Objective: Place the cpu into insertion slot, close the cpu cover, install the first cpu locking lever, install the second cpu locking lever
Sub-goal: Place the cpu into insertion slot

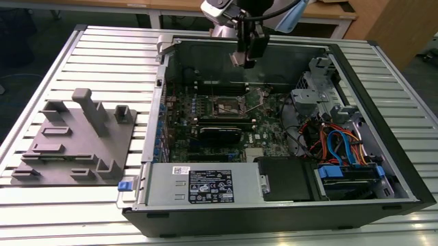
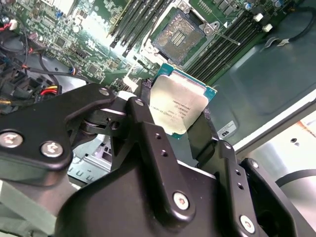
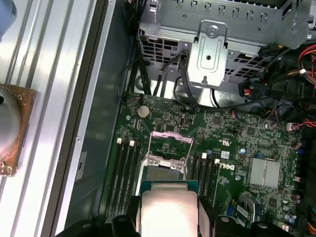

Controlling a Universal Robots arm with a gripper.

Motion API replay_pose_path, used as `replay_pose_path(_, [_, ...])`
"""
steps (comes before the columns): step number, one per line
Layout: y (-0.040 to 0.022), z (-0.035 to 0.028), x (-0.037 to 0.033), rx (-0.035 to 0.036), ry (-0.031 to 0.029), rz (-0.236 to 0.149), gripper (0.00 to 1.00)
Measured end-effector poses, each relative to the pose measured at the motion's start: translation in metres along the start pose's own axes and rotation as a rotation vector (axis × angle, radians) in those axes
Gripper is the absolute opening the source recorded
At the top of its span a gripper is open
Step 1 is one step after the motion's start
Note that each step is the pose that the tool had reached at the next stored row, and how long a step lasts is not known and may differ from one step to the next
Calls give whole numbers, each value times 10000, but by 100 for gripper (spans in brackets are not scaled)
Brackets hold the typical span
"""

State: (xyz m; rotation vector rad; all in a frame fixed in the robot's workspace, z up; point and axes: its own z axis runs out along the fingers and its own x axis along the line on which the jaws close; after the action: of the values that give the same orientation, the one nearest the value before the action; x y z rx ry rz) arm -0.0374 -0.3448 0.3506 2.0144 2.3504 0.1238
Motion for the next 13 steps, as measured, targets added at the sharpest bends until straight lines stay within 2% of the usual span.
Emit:
replay_pose_path(6, [-6, 75, 4, -14, -67, 753, 54])
replay_pose_path(13, [-7, 91, 4, -16, -74, 834, 54])
